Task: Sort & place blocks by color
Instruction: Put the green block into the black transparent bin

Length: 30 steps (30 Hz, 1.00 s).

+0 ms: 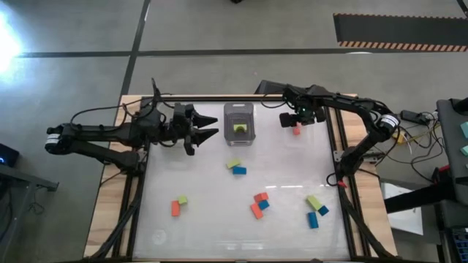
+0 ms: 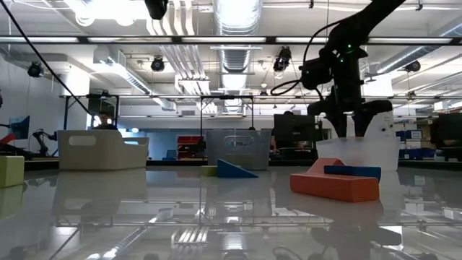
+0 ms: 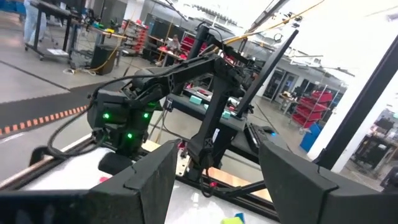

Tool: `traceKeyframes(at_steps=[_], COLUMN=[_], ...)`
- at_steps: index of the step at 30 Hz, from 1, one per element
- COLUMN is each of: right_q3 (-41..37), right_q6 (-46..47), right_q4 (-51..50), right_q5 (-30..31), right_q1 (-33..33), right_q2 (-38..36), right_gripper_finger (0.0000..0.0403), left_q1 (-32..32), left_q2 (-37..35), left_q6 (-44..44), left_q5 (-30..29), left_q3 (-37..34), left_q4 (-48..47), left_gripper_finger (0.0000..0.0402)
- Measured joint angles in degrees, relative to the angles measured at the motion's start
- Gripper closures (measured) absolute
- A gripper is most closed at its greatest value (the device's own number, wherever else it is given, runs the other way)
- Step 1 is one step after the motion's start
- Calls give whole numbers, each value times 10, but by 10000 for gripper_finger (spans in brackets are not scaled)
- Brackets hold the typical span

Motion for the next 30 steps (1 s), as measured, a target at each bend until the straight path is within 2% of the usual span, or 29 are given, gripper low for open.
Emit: traceKeyframes(at_steps=[7,12,17,23,26,30], right_q3=[29,79,125,166,173,172], right_q6=[-4,-13,-16,-16,-14,-10], right_q4=[-21,-59,-62,-60,-49,-31], right_q5=[-7,-18,-19,-15,-14,-5], right_q1=[0,10,34,72,90,107], right_q2=[-1,-12,-36,-58,-68,-75], right_gripper_finger=[212,218,225,225,225,225], left_q1=[0,0,0,0,0,-9], left_q2=[-2,-6,-3,12,15,15], left_q6=[-5,-48,-89,-95,-129,-228], left_q5=[0,0,0,3,32,91], left_q3=[0,0,0,0,0,-1], left_q4=[-5,-61,-167,-312,-377,-452], left_gripper_finger=[189,189,189,189,189,189])
